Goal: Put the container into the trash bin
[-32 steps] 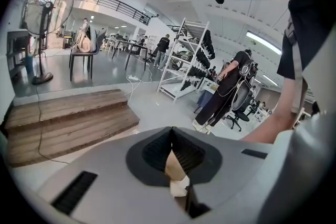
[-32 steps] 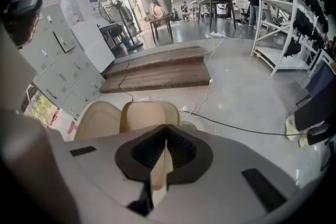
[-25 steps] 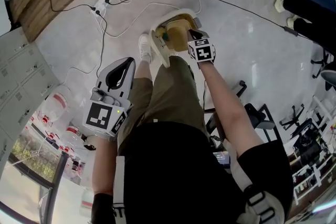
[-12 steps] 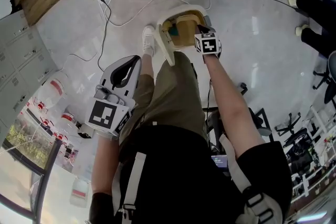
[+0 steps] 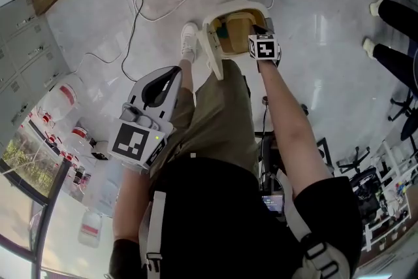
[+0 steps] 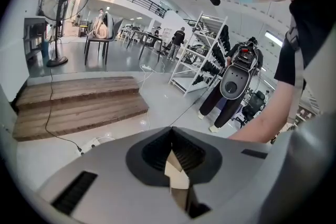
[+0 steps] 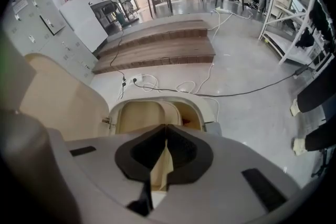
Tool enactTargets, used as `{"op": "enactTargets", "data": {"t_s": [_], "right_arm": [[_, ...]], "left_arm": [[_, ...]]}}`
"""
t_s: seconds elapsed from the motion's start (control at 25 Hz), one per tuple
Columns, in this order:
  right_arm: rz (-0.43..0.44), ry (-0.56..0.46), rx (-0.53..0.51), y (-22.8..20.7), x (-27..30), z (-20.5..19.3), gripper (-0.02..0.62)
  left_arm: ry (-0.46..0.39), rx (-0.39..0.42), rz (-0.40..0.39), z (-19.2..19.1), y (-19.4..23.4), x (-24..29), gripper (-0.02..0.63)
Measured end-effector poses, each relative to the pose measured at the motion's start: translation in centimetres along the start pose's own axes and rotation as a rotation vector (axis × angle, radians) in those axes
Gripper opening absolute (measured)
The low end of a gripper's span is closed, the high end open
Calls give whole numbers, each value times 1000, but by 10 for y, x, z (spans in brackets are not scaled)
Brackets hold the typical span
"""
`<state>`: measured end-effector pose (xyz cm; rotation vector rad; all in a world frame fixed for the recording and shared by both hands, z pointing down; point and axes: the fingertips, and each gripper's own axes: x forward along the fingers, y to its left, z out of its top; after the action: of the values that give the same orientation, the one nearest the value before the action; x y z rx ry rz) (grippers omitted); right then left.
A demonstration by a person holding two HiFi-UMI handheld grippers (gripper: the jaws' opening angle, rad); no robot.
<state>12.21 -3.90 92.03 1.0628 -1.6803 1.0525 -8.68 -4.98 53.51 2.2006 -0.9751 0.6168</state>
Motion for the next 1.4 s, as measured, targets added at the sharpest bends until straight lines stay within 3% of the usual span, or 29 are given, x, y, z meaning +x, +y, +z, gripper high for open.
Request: {"op": "enactTargets", "data": {"t_s": [0.6, 1.4], "right_arm": [[-13, 56, 10, -8, 46, -8, 25], [-6, 98, 5, -5, 74, -17, 25]], "left_arm": [[52, -37, 49, -22, 21, 6, 9], [39, -67, 30, -39, 30, 20, 9]]}}
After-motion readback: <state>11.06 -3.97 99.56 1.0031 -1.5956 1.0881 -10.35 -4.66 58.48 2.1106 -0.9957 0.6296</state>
